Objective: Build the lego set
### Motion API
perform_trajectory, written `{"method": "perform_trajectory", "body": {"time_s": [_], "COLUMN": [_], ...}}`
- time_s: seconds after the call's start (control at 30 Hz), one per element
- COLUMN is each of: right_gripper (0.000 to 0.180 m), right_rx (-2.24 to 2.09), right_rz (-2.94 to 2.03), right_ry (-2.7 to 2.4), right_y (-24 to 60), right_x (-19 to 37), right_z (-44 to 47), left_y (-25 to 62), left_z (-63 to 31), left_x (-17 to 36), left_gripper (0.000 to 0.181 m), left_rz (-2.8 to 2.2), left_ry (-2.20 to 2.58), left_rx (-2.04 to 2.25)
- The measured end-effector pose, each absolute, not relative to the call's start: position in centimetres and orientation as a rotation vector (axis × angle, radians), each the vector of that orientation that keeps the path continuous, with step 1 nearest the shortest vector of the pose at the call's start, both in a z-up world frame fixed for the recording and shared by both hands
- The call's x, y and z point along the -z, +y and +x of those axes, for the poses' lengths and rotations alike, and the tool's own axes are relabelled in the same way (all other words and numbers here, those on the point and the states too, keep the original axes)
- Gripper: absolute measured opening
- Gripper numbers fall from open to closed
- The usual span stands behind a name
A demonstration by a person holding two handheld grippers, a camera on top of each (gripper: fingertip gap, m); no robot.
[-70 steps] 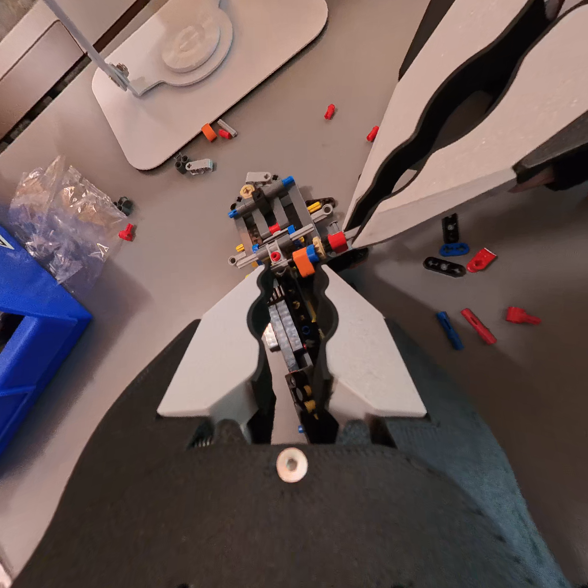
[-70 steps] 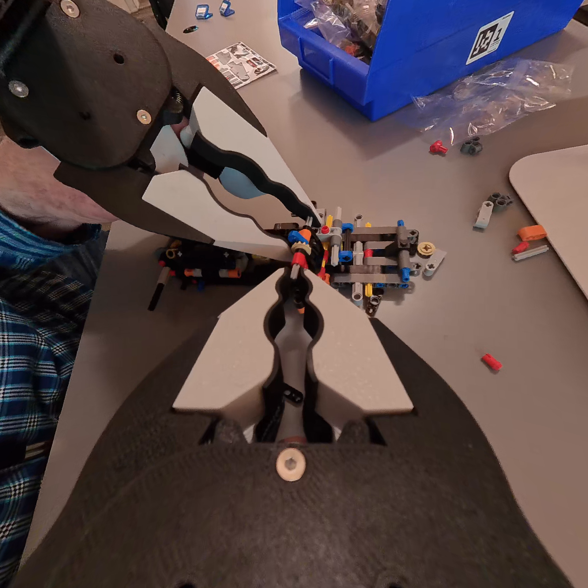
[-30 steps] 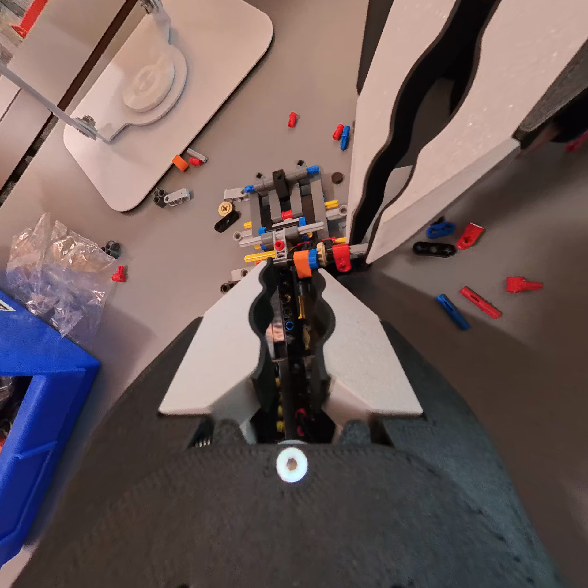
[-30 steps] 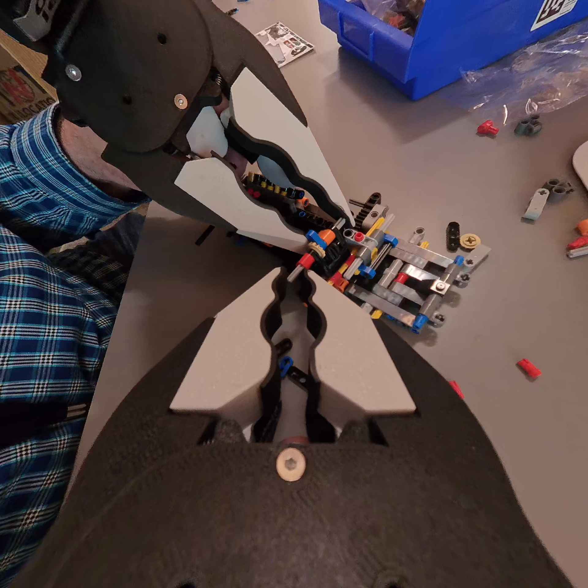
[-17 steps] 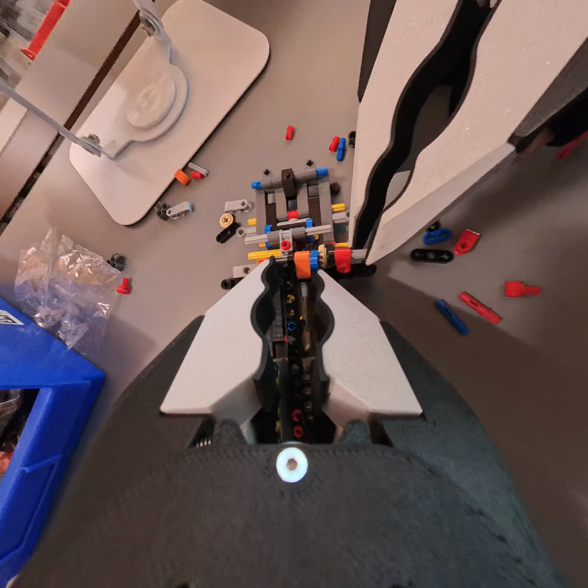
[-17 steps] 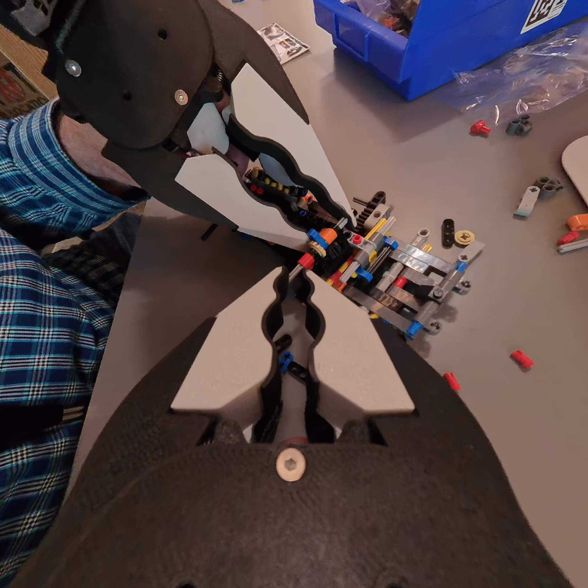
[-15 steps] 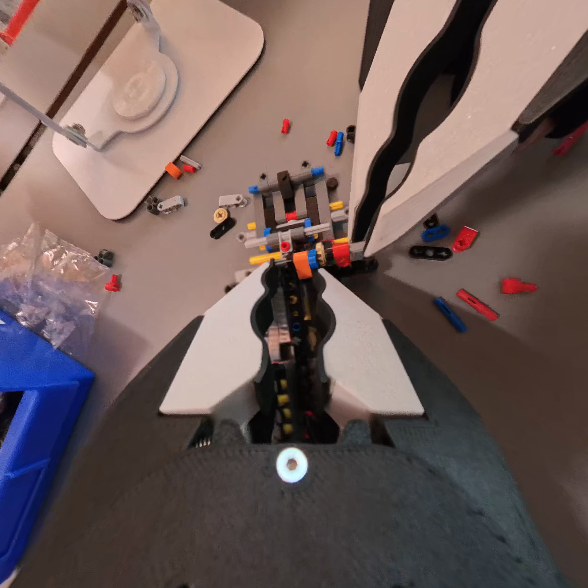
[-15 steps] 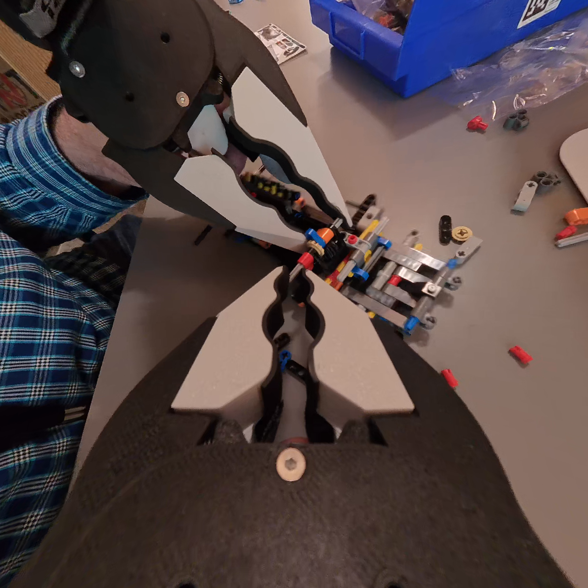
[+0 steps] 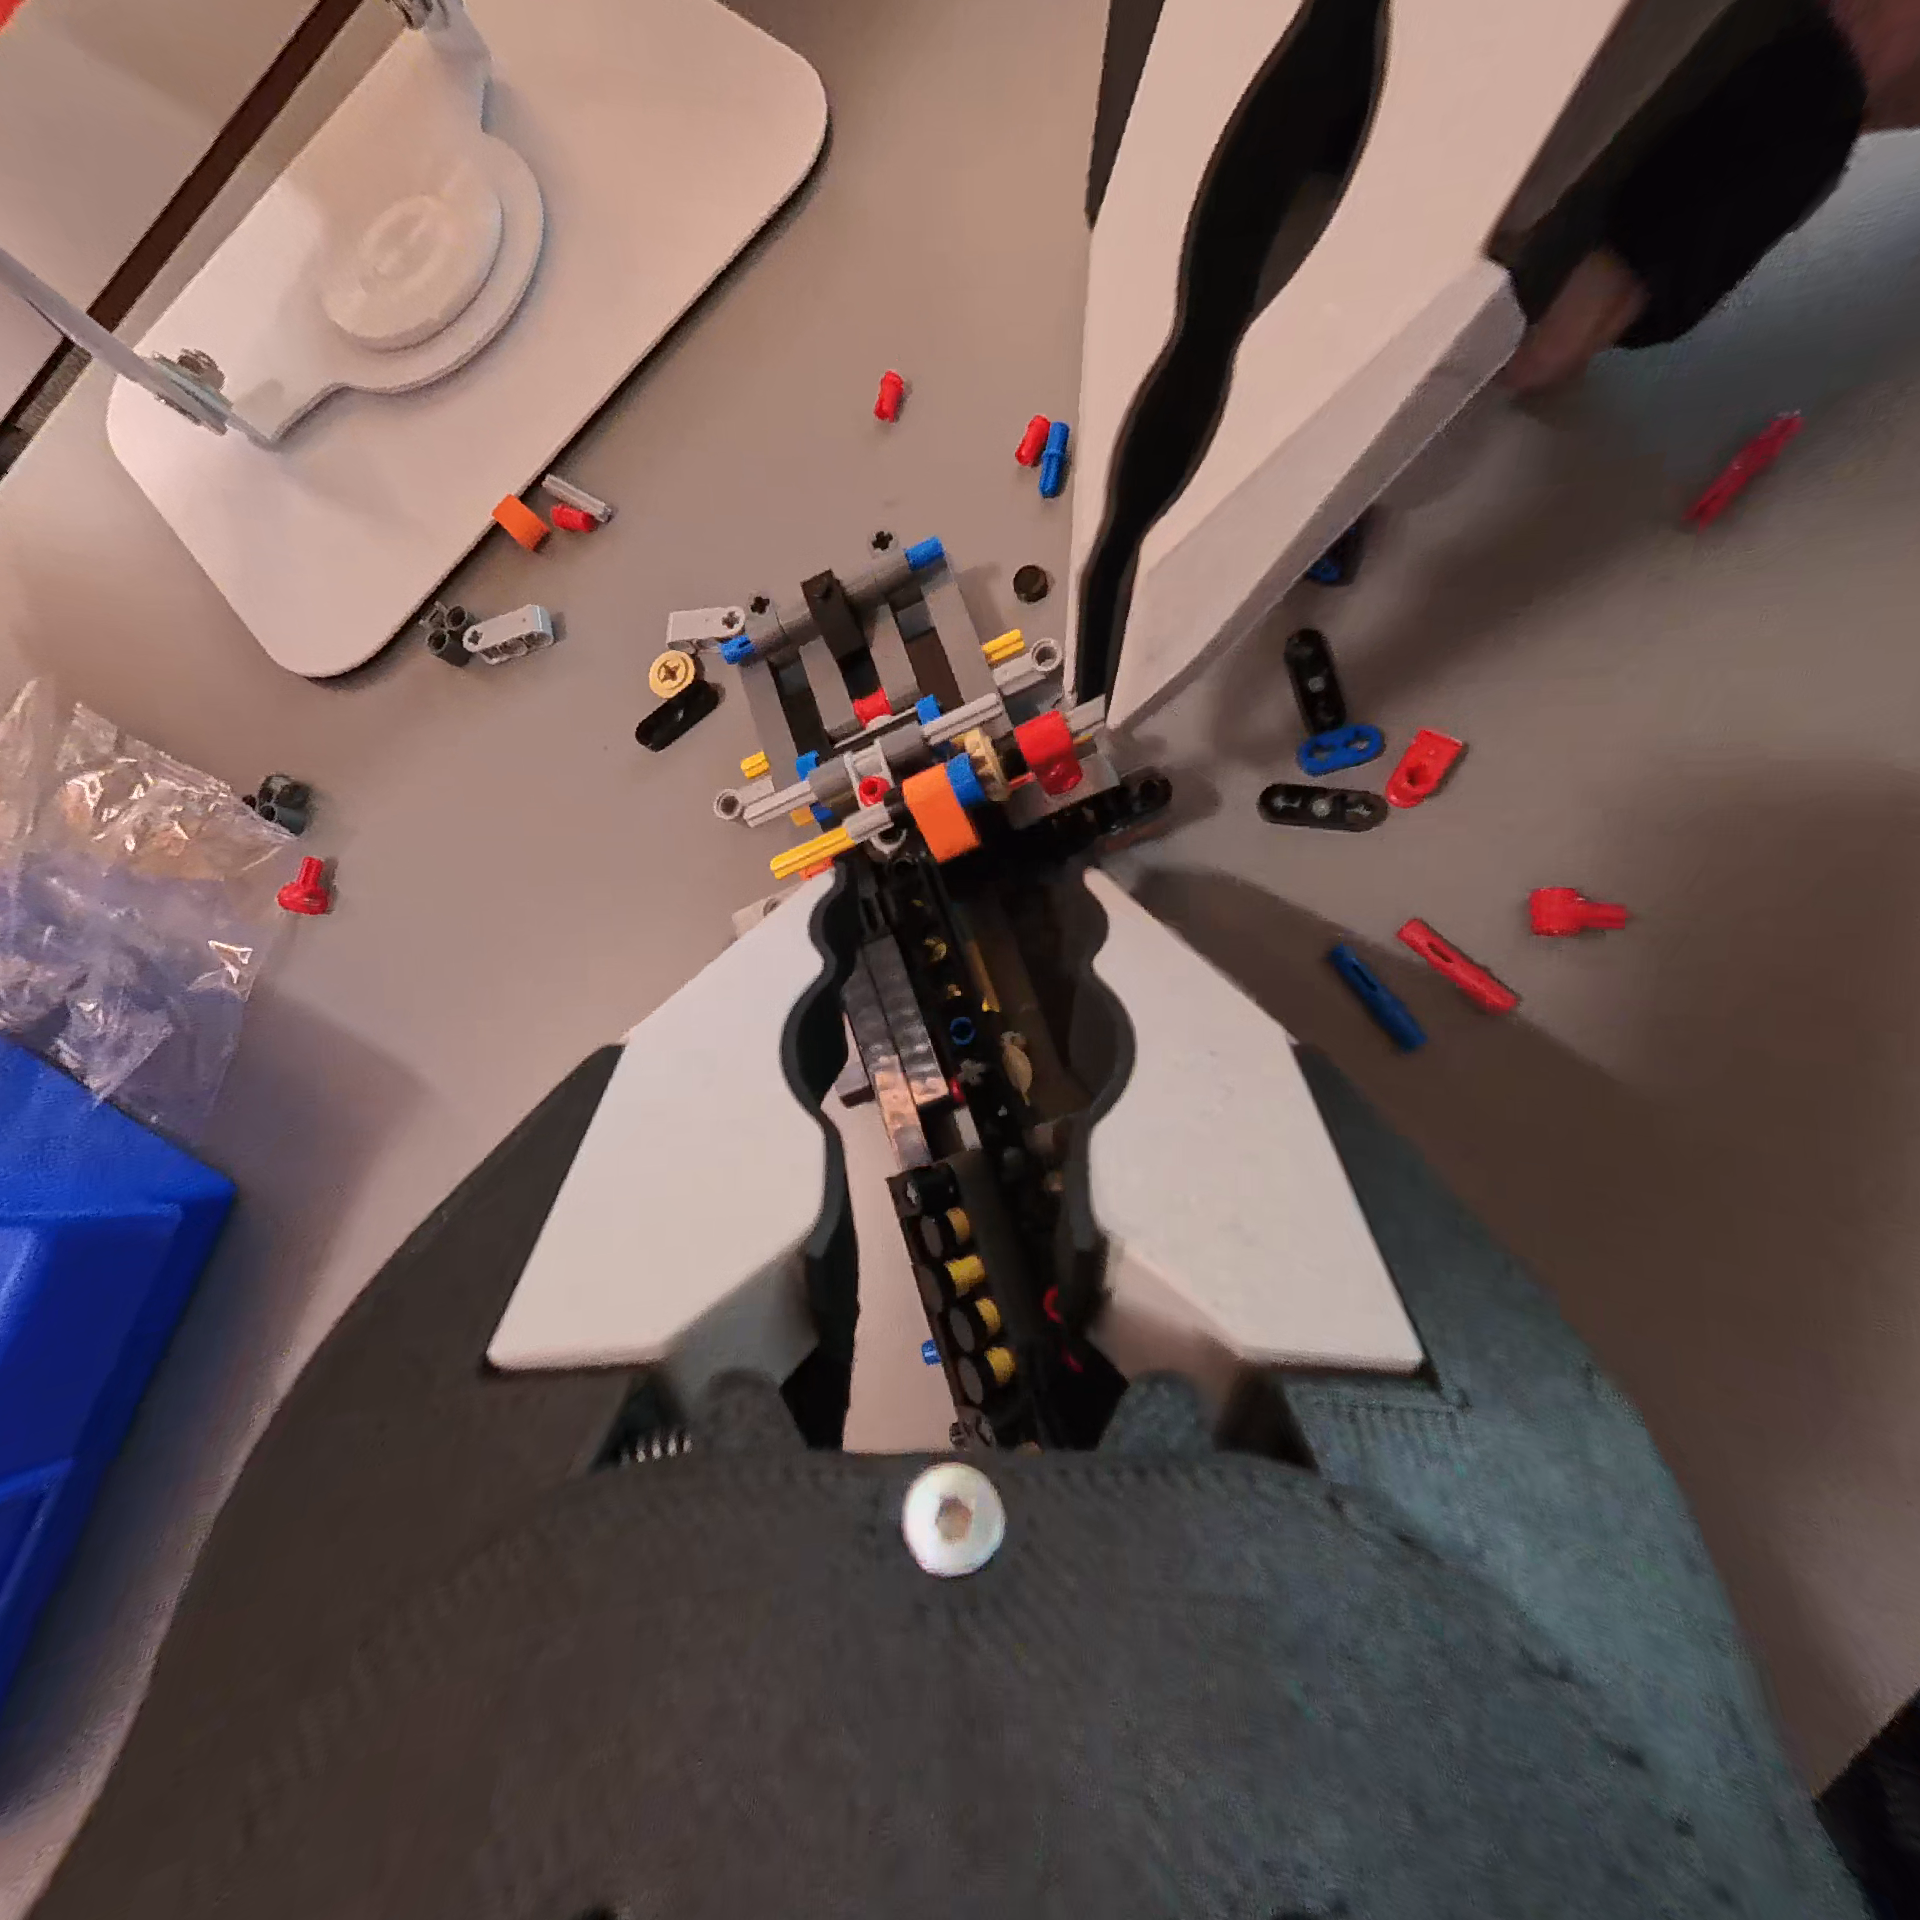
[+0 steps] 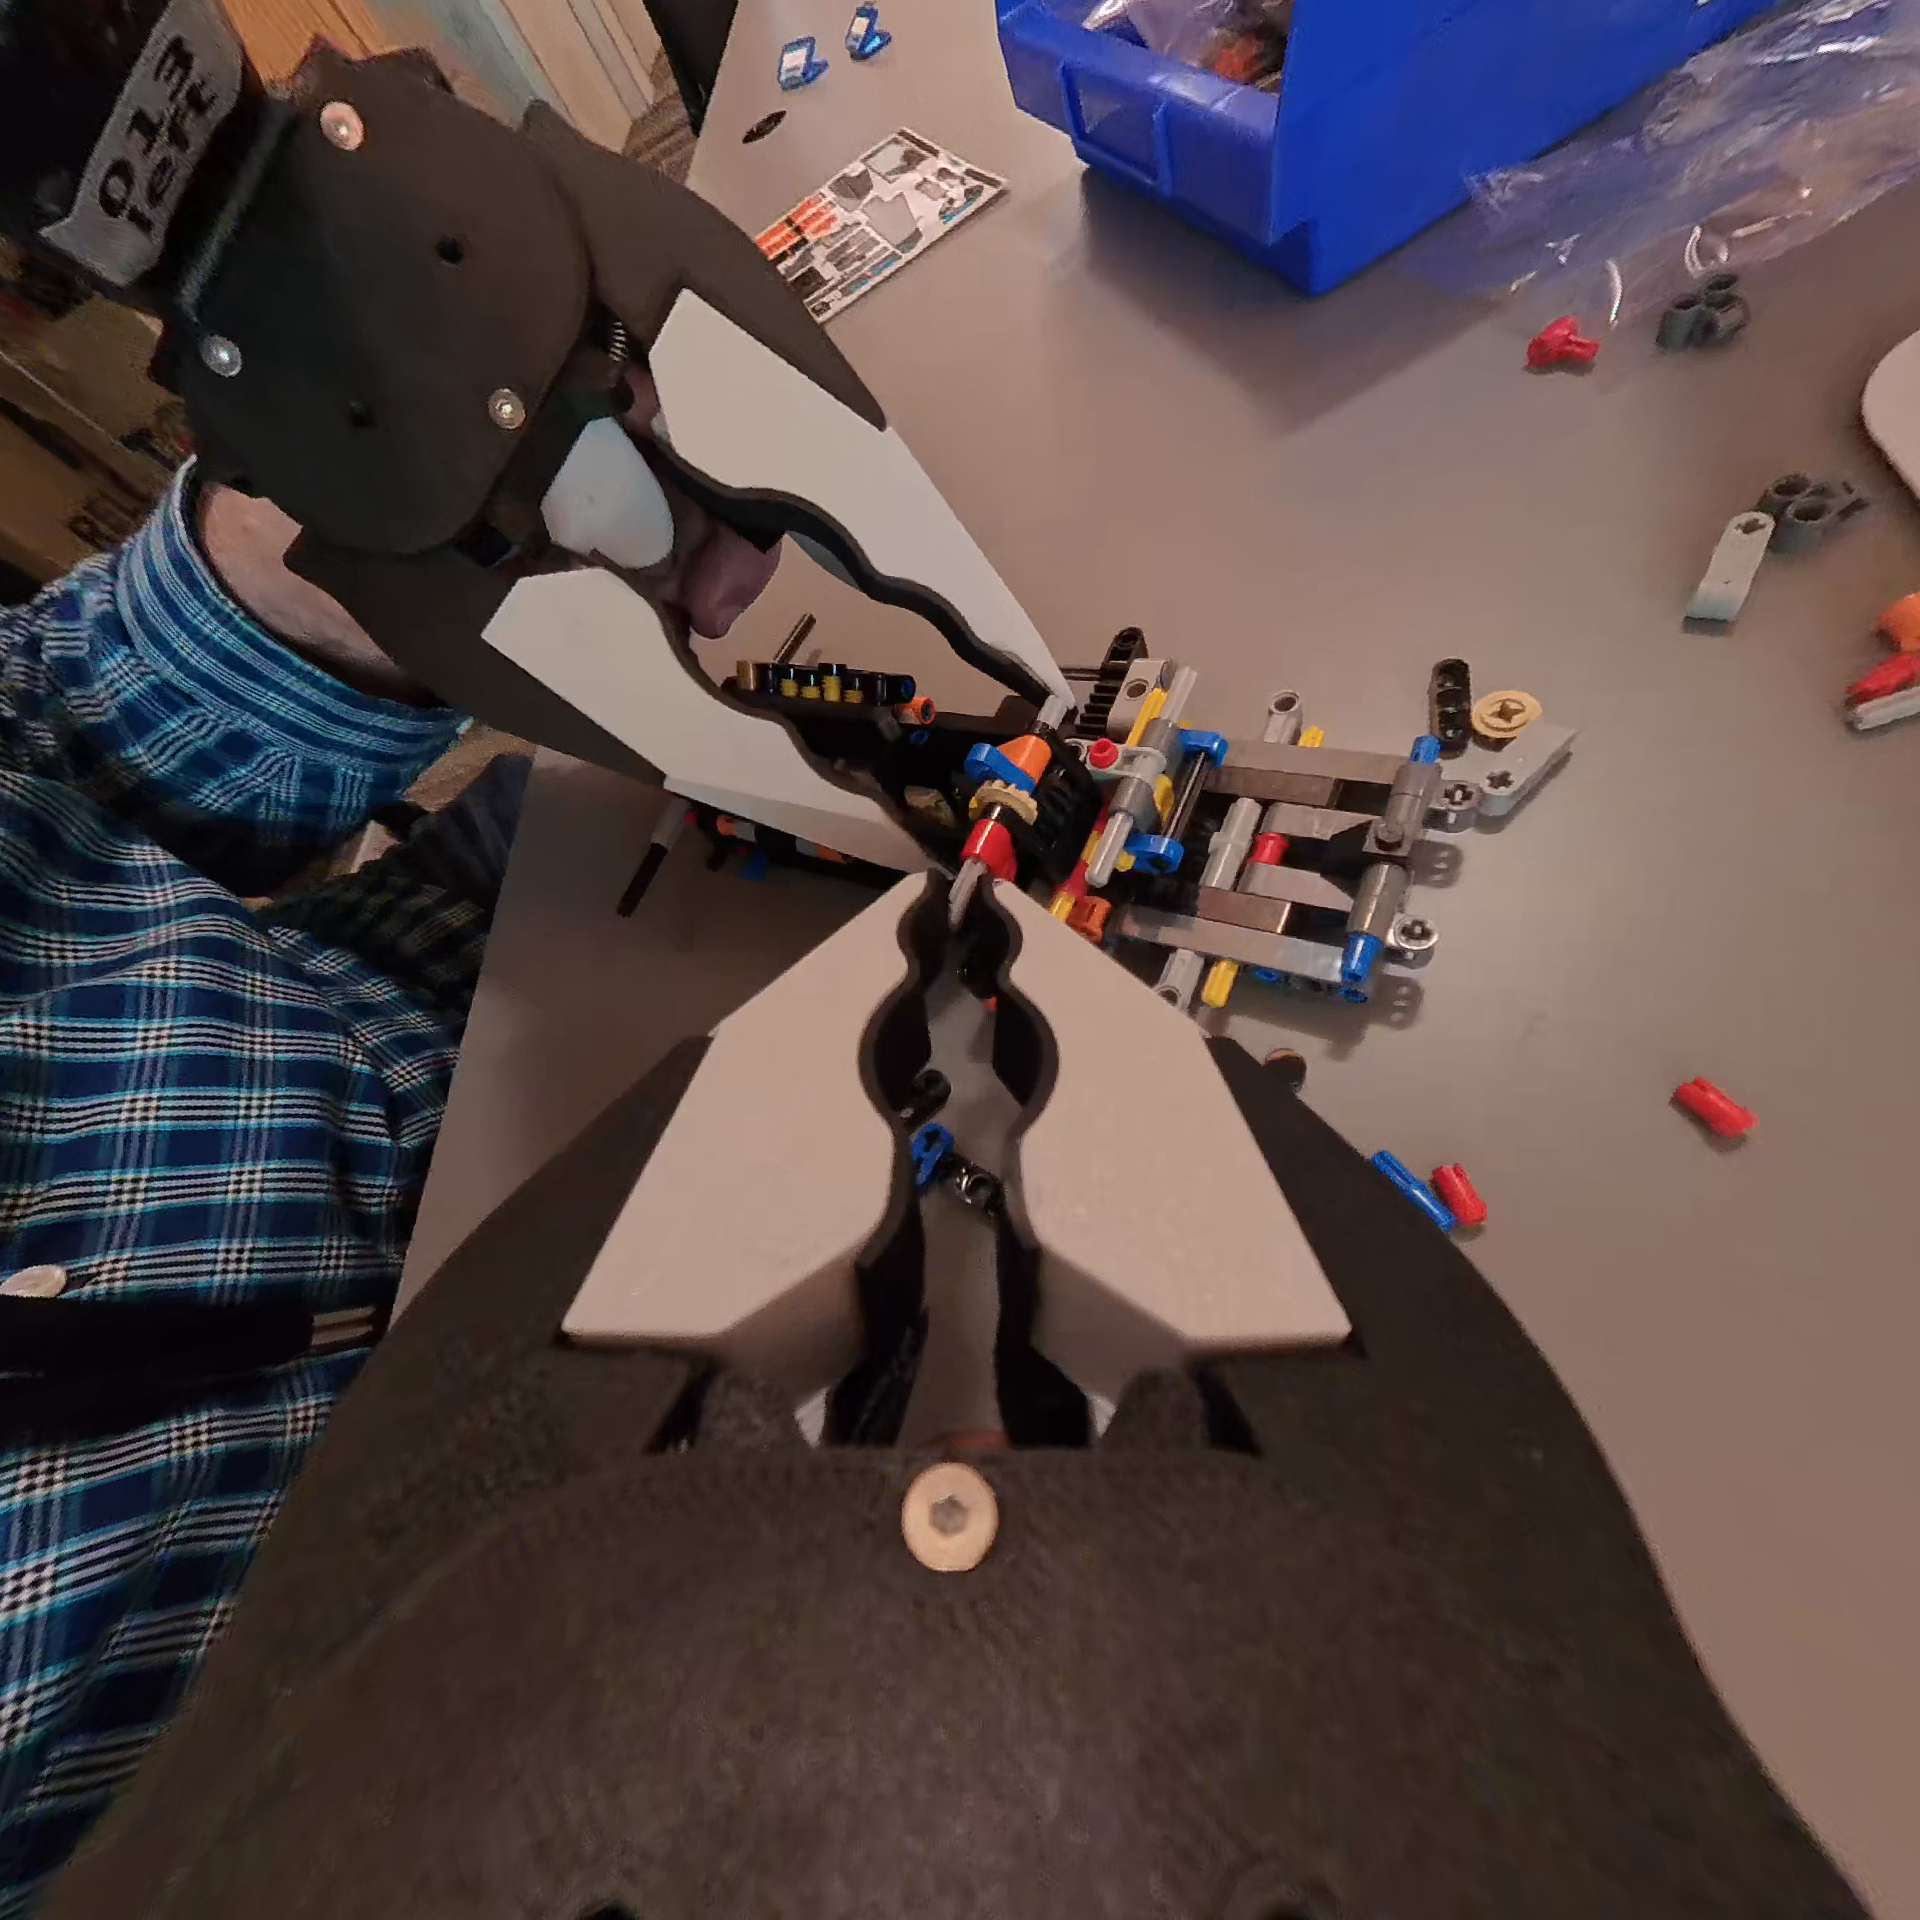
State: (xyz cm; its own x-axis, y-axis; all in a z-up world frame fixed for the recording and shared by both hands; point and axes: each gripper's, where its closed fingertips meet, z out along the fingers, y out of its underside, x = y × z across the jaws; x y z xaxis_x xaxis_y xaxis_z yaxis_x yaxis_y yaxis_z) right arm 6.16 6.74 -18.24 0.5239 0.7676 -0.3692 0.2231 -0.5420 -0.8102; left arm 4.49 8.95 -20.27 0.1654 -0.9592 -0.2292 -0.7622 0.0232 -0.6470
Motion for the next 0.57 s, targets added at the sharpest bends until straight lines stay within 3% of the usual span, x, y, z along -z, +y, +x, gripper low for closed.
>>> {"method": "perform_trajectory", "body": {"time_s": [0.33, 0.57], "right_gripper": [0.003, 0.002], "right_rx": [-1.054, -1.117], "right_rz": [-2.064, -2.081], "right_ry": [-0.798, -0.753], "right_y": [6.5, 6.5], "right_x": [18.4, 18.3], "right_z": [6.3, 6.4], "left_y": [8.2, 7.8], "left_z": [3.3, 2.8], "left_x": [20.4, 21.3], "left_gripper": [0.036, 0.024], "left_rz": [-1.813, -1.864], "left_ry": [1.620, 1.616], "left_rx": [0.341, 0.332]}}
